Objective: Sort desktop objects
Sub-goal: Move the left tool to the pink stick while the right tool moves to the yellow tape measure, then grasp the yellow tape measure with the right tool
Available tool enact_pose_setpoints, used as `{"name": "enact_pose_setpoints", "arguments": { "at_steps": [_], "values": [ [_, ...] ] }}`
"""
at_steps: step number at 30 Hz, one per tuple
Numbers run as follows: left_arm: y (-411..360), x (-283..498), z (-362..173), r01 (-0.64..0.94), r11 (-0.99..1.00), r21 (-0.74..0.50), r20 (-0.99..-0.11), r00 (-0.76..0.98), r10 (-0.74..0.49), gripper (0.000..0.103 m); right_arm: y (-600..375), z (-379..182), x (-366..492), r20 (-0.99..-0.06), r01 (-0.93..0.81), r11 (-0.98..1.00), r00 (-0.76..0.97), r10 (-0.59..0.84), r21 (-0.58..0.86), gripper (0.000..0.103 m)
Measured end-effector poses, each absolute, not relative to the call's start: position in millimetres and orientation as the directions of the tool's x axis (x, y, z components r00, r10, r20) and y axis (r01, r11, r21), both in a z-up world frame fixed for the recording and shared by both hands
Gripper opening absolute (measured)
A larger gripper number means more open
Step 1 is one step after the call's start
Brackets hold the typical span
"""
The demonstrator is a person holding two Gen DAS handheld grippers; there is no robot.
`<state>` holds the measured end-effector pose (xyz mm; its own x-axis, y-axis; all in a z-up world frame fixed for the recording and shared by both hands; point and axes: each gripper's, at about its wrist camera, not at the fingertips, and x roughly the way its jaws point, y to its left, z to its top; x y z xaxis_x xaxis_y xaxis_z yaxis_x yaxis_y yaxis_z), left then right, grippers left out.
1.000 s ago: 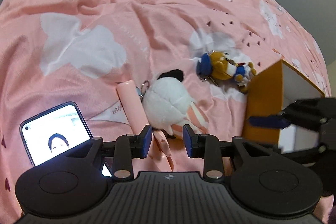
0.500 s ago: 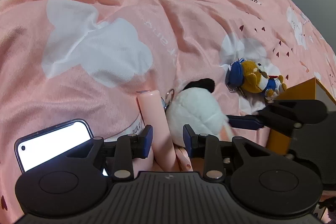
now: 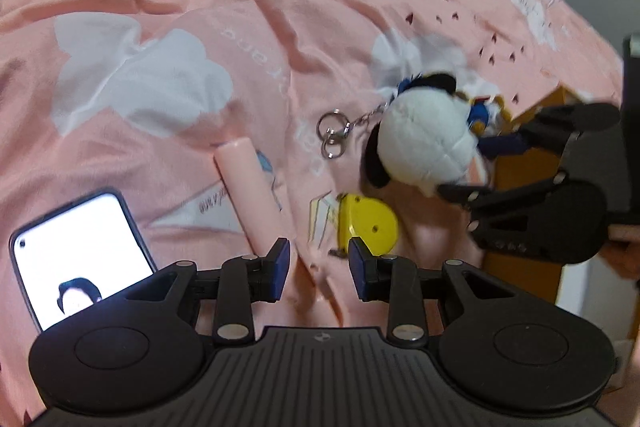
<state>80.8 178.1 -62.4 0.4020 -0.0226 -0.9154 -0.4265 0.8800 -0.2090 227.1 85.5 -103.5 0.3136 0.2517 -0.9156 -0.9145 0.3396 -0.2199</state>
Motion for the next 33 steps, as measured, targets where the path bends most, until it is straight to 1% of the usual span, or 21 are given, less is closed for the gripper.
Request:
{"name": "enact_pose_setpoints", "arguments": {
  "at_steps": [3,5,6,7,8,9,10,12,14,17,19,23,25,28,33],
  "values": [
    [165,77,-71,-0.433,0.887,-0.158,-0.919,0.392,0.028,0.036,81,-93,218,-0.887,-0.916,0.328,0.338,0.313,-0.233,0.055],
    [161,76,-75,-0.439,0.885,-0.157,-0.915,0.401,0.036,0.036,75,-82,210,-0.861,-0.939,0.283,0.304,0.409,-0.197,0.054],
    [161,76,-76,-0.440,0.883,-0.164,-0.911,0.411,0.035,0.034,74,-78,204,-0.853,-0.955,0.236,0.271,0.446,-0.180,0.052],
    [161,76,-78,-0.440,0.883,-0.164,-0.909,0.416,0.038,0.029,73,-77,197,-0.851,-0.966,0.189,0.246,0.464,-0.176,0.046],
    [160,77,-80,-0.444,0.883,-0.154,-0.910,0.411,0.048,0.027,73,-78,191,-0.853,-0.974,0.145,0.225,0.470,-0.176,0.044],
    [161,76,-82,-0.448,0.883,-0.142,-0.912,0.405,0.059,0.025,74,-81,185,-0.861,-0.980,0.099,0.200,0.468,-0.174,0.041],
    [161,75,-83,-0.448,0.883,-0.139,-0.912,0.405,0.062,0.024,76,-84,180,-0.872,-0.983,0.053,0.178,0.456,-0.173,0.041],
    [161,72,-85,-0.454,0.878,-0.152,-0.913,0.404,0.051,0.024,81,-95,171,-0.890,-0.982,-0.026,0.157,0.429,-0.186,0.040],
    [163,69,-88,-0.459,0.870,-0.180,-0.910,0.413,0.030,0.023,88,-105,164,-0.902,-0.977,-0.088,0.141,0.408,-0.193,0.042],
    [164,67,-91,-0.469,0.859,-0.204,-0.903,0.429,0.019,0.016,101,-122,156,-0.923,-0.956,-0.198,0.132,0.361,-0.215,0.044],
    [164,67,-92,-0.468,0.859,-0.208,-0.900,0.435,0.019,0.016,110,-130,155,-0.934,-0.938,-0.261,0.135,0.332,-0.228,0.044],
    [166,65,-91,-0.468,0.857,-0.218,-0.897,0.441,0.013,0.016,124,-138,158,-0.946,-0.926,-0.297,0.143,0.290,-0.231,0.047],
    [166,64,-91,-0.467,0.856,-0.222,-0.895,0.446,0.011,0.016,129,-144,159,-0.951,-0.926,-0.302,0.142,0.276,-0.226,0.052],
    [166,63,-91,-0.455,0.862,-0.222,-0.892,0.452,0.009,0.016,130,-154,161,-0.954,-0.916,-0.327,0.149,0.261,-0.233,0.056],
    [161,62,-91,-0.426,0.883,-0.197,-0.889,0.457,0.023,0.016,131,-166,161,-0.956,-0.900,-0.359,0.166,0.244,-0.248,0.057]
  ]
}}
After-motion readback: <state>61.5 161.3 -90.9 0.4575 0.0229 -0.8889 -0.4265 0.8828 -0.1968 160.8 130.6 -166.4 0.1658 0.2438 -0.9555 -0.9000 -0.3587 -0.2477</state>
